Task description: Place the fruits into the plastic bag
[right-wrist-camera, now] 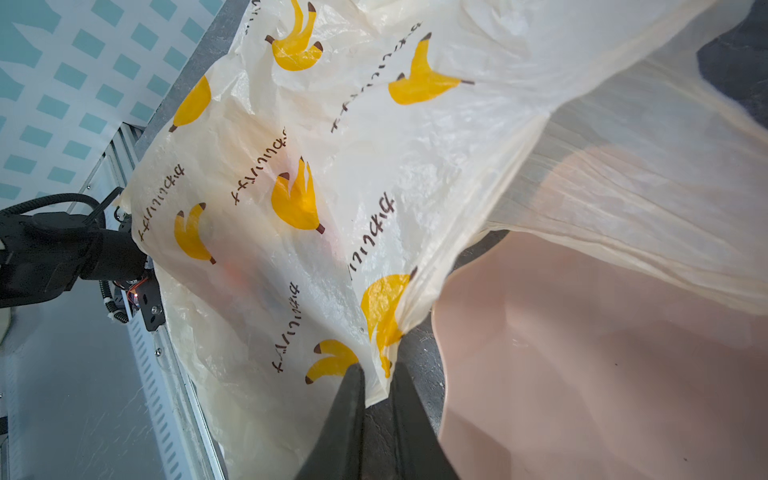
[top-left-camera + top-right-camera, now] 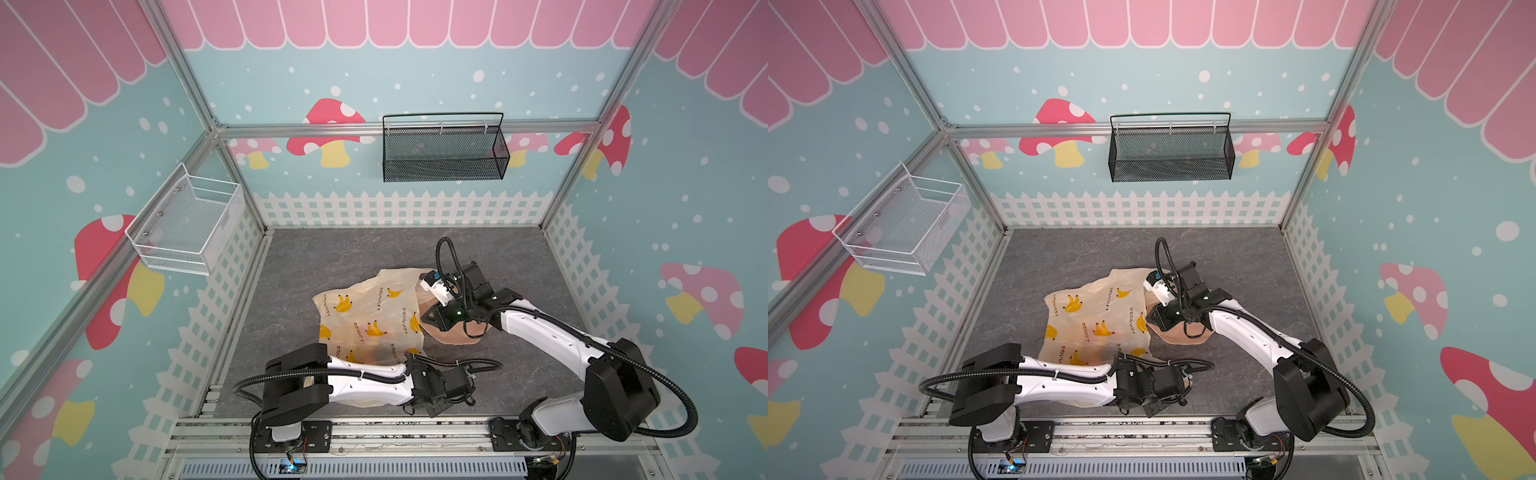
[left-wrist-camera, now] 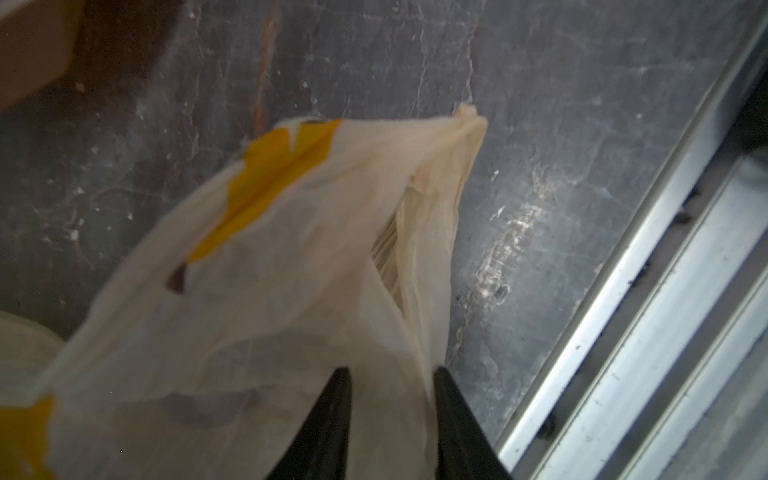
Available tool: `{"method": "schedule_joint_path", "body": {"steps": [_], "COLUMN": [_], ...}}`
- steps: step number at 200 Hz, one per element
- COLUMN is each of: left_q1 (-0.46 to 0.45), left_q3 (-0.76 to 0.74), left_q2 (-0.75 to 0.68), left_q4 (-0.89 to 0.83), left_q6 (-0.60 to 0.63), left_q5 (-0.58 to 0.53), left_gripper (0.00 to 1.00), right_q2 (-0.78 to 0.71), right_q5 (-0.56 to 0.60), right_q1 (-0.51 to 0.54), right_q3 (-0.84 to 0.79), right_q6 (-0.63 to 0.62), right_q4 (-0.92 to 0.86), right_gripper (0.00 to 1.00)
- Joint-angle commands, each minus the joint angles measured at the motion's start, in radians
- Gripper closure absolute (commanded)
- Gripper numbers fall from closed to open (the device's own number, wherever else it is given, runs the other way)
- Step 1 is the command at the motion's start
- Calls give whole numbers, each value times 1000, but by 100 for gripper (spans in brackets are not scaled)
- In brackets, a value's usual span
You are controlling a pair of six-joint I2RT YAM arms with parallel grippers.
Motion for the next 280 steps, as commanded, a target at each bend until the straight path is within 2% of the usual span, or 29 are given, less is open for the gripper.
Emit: {"method": "schedule_joint_path", "body": {"steps": [1, 19, 32, 62, 97, 135, 199, 242, 260, 265, 280], "left_q1": [4, 4, 3, 4, 13, 42, 112, 134, 143, 145, 145], "left_q3": [-19, -27, -31, -43, -52, -95, -89, -3, 7, 4, -17], "left_q2": [-35, -47, -65, -152, -315, -531, -884, -998, -1020, -1022, -1013], "left_q4": [19, 19, 20, 5, -54, -99, -184, -223, -222, -220, -205], "left_q6": [-3, -3, -8, -19, -31, -88, -101, -16, 7, 7, -4], "left_q5": [-19, -12, -14, -54, -122, -269, -468, -600, -591, -581, -535], "left_gripper": [78, 93, 100, 100, 100, 100, 99, 98, 97, 97, 97], "right_q2": [6, 8, 4, -7, -14, -36, -22, 27, 48, 52, 49], "right_q5": [-12, -12, -10, -8, 19, 11, -16, -61, -42, -29, -1], "right_q1": [-7, -9, -18, -26, -28, -35, -58, -66, -65, -65, -66], "right_q3": [-15, -16, -16, 7, 82, 185, 486, 744, 785, 776, 707], "right_q6": [0, 4, 11, 30, 43, 76, 129, 153, 117, 101, 56], "right_q4": [8, 8, 8, -12, -98, -167, -309, -392, -457, -476, -505], "right_gripper": [85, 89, 90, 92, 100, 100, 100, 100, 100, 92, 60]}}
